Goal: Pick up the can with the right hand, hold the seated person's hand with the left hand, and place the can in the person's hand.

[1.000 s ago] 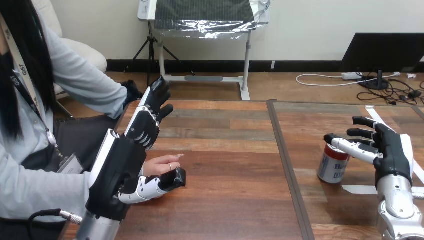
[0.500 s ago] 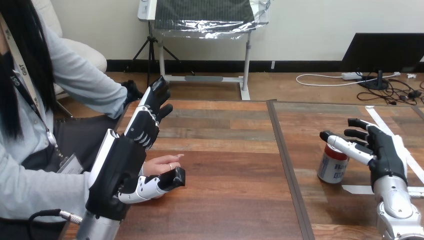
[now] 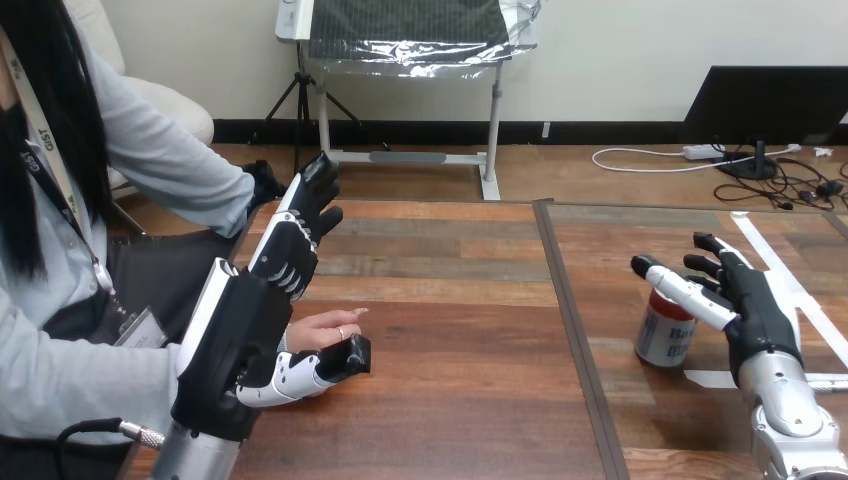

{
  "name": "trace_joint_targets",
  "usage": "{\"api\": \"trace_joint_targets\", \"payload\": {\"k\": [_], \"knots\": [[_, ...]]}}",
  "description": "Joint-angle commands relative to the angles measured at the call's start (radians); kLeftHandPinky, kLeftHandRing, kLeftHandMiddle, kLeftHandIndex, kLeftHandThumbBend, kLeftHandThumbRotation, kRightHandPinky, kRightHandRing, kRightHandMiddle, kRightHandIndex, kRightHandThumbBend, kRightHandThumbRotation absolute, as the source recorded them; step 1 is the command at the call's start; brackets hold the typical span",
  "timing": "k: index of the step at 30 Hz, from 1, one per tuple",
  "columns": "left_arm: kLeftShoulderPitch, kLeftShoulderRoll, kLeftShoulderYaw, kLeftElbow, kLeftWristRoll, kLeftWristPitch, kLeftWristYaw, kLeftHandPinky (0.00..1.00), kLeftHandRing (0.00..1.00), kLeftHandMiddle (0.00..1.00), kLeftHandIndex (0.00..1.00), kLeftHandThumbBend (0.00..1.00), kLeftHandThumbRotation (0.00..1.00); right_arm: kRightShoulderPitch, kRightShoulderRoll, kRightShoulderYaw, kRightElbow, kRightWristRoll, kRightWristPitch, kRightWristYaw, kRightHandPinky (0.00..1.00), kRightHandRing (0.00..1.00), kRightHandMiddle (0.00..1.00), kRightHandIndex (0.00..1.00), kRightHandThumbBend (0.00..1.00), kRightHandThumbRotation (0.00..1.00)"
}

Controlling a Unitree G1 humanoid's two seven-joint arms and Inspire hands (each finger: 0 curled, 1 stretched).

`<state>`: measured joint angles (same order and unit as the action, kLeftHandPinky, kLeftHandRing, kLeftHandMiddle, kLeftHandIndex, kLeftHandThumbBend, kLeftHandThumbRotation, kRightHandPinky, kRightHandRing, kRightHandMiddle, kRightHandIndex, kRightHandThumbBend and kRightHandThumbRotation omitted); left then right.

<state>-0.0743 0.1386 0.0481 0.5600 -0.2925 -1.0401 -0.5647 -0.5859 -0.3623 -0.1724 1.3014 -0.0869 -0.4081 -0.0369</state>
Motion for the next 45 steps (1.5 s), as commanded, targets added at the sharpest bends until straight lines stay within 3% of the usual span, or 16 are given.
{"api": "trace_joint_targets", "payload": {"k": [1,5,8,12,21,30,45], "knots": [[-0.047,-0.005,-0.007,-0.034,-0.021,-0.001,-0.005,0.96,0.99,1.00,0.98,1.00,0.57,-0.045,-0.019,0.005,-0.020,0.002,0.000,0.022,0.84,0.91,0.93,0.95,1.00,0.49],[-0.050,-0.005,-0.006,-0.029,-0.024,-0.002,-0.010,0.96,0.99,1.00,0.98,1.00,0.57,-0.042,-0.014,0.002,-0.017,0.010,0.017,0.037,0.86,0.93,0.95,0.96,1.00,0.49],[-0.049,-0.005,-0.006,-0.031,-0.026,-0.002,-0.011,0.96,0.99,1.00,0.98,1.00,0.57,-0.035,-0.016,0.023,-0.017,-0.014,0.015,0.023,0.86,0.93,0.95,0.97,1.00,0.51],[-0.052,-0.004,-0.006,-0.028,-0.031,-0.003,-0.017,0.96,0.99,1.00,0.98,1.00,0.57,-0.029,-0.006,0.010,-0.016,0.005,0.015,0.037,0.86,0.93,0.95,0.98,1.00,0.50],[-0.052,-0.005,-0.004,-0.030,-0.025,-0.010,-0.014,0.96,0.99,1.00,0.98,1.00,0.57,-0.017,0.000,0.025,-0.011,-0.010,0.029,0.025,0.82,0.91,0.95,0.98,1.00,0.50],[-0.050,-0.004,-0.005,-0.033,-0.032,-0.009,-0.019,0.96,0.99,1.00,0.98,1.00,0.57,-0.009,0.004,0.027,-0.012,-0.010,0.042,0.030,0.86,0.93,0.95,0.98,1.00,0.49],[-0.042,-0.001,-0.003,-0.048,-0.029,-0.010,-0.016,0.96,0.99,1.00,0.98,1.00,0.57,0.010,0.014,0.020,-0.013,-0.001,0.063,0.021,0.88,0.94,0.95,0.97,1.00,0.40]]}}
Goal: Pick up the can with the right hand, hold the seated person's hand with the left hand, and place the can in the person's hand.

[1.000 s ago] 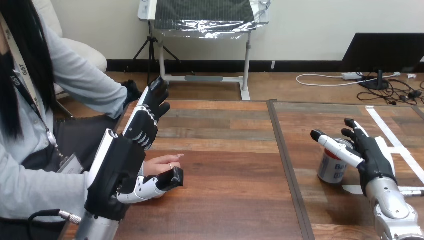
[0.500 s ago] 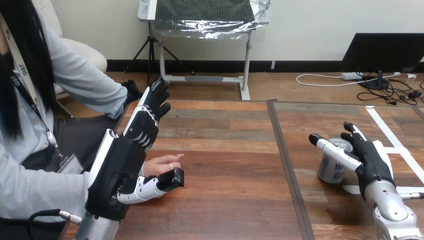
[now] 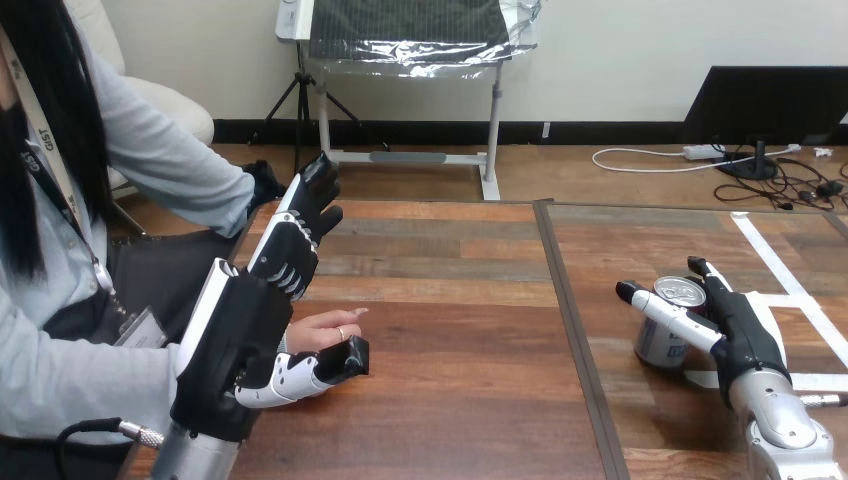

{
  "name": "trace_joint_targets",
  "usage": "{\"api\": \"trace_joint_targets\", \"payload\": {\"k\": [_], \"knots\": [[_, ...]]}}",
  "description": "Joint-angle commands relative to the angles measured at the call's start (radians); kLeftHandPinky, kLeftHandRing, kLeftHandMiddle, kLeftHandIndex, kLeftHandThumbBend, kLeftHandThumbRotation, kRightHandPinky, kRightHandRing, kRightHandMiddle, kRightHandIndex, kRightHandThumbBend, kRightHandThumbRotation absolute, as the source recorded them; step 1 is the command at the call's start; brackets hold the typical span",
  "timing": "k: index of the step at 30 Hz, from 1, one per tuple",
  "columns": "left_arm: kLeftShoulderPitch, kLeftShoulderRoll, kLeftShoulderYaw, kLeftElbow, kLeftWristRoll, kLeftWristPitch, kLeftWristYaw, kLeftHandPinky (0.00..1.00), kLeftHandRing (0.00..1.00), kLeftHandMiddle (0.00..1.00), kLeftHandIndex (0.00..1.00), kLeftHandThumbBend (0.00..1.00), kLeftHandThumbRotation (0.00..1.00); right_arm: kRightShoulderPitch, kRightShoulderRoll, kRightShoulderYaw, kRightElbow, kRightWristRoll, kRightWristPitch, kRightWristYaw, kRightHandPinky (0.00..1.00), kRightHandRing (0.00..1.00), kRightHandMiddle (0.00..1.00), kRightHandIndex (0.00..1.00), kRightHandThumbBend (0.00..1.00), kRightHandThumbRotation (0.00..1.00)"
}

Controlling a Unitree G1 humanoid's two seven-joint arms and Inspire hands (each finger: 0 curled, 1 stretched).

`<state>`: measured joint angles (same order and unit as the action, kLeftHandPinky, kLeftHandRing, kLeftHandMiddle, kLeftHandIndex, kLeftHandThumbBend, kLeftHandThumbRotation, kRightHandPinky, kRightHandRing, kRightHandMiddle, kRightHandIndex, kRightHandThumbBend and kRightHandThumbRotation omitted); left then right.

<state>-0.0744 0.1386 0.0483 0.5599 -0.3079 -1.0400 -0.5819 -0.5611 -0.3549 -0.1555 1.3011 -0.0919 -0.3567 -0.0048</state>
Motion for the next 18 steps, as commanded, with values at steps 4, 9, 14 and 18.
{"api": "trace_joint_targets", "payload": {"k": [4,9,14,18], "knots": [[-0.040,-0.001,-0.003,-0.051,-0.015,-0.011,0.001,0.96,0.99,1.00,0.98,1.00,0.58,-0.010,0.009,0.001,-0.011,0.006,0.019,-0.016,0.87,0.93,0.95,0.97,1.00,0.38],[-0.037,0.001,-0.004,-0.057,-0.020,-0.010,-0.003,0.96,1.00,1.00,0.98,1.00,0.58,-0.004,0.014,-0.003,-0.011,0.011,0.015,-0.019,0.86,0.92,0.94,0.96,0.98,0.34],[-0.036,0.001,-0.003,-0.059,-0.021,-0.013,-0.003,0.96,1.00,1.00,0.98,1.00,0.58,0.004,0.017,0.005,-0.010,0.006,0.008,-0.034,0.85,0.91,0.93,0.95,0.97,0.31],[-0.036,0.001,-0.003,-0.061,-0.024,-0.013,-0.004,0.96,1.00,1.00,0.98,1.00,0.57,0.008,0.019,0.009,-0.008,0.003,0.010,-0.043,0.84,0.90,0.92,0.94,0.95,0.28]]}}
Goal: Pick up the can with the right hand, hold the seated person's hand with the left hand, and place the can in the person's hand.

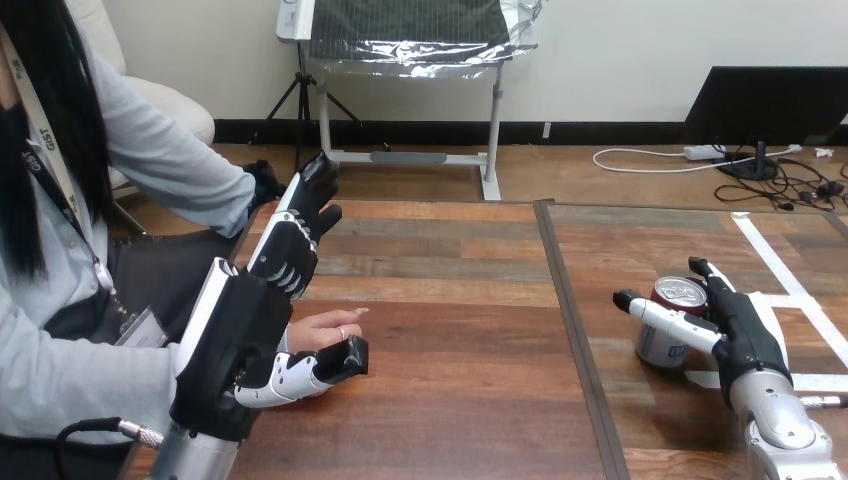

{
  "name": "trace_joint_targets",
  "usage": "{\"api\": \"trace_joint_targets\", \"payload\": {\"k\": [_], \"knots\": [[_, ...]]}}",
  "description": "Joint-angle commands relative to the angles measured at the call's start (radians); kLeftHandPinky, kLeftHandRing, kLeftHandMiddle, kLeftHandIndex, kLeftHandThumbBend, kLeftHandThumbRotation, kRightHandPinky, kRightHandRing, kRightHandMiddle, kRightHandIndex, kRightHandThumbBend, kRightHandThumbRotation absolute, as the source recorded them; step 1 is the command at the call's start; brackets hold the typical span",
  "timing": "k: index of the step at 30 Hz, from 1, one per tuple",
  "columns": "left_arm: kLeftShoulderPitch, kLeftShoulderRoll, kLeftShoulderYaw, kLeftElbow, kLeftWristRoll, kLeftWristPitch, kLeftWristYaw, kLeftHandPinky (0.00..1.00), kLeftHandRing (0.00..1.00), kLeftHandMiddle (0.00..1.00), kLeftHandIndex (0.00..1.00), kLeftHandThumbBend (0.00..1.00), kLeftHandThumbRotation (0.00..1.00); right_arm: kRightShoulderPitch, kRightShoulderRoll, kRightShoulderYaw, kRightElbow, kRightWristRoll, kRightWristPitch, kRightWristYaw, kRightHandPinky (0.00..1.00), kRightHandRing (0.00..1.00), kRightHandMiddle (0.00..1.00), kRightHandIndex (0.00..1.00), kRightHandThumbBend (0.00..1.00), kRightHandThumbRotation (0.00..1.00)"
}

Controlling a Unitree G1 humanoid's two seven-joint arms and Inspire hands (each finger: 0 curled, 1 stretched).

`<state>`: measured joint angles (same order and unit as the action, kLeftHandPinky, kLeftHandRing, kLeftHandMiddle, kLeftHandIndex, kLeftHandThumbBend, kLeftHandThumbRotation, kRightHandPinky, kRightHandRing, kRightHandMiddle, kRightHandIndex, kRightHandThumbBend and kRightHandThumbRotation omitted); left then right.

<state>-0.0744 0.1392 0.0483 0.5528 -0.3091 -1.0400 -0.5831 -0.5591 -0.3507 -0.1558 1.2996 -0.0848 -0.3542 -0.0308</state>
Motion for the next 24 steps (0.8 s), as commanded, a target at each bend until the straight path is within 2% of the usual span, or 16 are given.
{"api": "trace_joint_targets", "payload": {"k": [1,12,24], "knots": [[-0.035,0.001,-0.003,-0.056,-0.023,-0.012,-0.003,0.96,1.00,1.00,0.98,1.00,0.57,0.008,0.016,0.009,-0.006,-0.004,0.010,-0.021,0.84,0.90,0.92,0.94,0.95,0.28],[-0.031,0.002,-0.001,-0.064,-0.026,-0.013,-0.003,0.96,1.00,1.00,0.98,1.00,0.57,0.015,0.031,0.001,-0.004,0.006,0.015,-0.047,0.81,0.87,0.89,0.90,0.91,0.17],[-0.031,0.003,-0.002,-0.068,-0.047,-0.022,-0.021,0.97,1.00,1.00,0.99,1.00,0.57,0.017,0.040,0.008,-0.001,-0.004,0.028,-0.110,0.75,0.81,0.83,0.84,0.90,0.05]]}}
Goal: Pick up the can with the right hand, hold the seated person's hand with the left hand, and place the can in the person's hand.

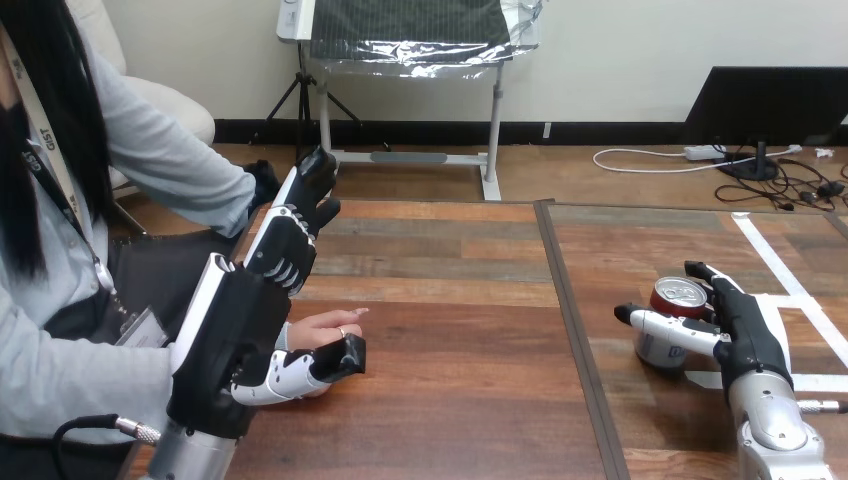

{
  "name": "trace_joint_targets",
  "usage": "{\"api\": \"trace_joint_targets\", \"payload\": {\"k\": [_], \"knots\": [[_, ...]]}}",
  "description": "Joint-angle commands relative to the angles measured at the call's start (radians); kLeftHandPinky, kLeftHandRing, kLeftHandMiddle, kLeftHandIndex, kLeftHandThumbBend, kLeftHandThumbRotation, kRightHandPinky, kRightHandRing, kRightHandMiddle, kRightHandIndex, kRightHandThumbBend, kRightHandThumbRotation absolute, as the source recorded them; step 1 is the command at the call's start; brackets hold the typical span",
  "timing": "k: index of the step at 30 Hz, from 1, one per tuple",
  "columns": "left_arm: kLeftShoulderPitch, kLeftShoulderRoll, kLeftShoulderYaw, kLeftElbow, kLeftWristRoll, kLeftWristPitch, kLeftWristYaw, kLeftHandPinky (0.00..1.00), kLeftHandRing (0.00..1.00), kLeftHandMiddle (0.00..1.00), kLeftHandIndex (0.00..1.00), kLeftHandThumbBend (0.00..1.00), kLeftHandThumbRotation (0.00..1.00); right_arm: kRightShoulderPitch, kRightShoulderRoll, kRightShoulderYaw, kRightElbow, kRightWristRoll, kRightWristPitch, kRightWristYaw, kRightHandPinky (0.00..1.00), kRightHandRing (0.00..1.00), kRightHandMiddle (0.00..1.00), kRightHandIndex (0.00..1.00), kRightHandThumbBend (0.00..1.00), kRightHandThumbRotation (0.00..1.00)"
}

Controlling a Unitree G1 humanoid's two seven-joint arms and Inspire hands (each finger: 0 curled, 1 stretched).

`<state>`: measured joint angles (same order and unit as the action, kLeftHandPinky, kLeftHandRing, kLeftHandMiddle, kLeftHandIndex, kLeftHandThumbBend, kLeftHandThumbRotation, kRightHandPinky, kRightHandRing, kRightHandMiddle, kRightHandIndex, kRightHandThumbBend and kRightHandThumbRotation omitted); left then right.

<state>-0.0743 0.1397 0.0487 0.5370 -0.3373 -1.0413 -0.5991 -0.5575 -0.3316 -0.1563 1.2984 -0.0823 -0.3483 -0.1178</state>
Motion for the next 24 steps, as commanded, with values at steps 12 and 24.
{"api": "trace_joint_targets", "payload": {"k": [12,24], "knots": [[-0.025,0.002,-0.001,-0.065,-0.026,-0.023,-0.002,0.97,1.00,1.00,0.98,1.00,0.59,0.008,0.027,0.015,0.003,-0.019,0.044,-0.096,0.67,0.72,0.73,0.74,0.87,0.00],[-0.018,0.003,0.005,-0.077,-0.015,-0.025,0.012,0.95,0.99,1.00,0.97,1.00,0.60,0.001,0.033,0.004,-0.002,-0.004,0.048,-0.110,0.53,0.55,0.61,0.65,0.81,0.00]]}}
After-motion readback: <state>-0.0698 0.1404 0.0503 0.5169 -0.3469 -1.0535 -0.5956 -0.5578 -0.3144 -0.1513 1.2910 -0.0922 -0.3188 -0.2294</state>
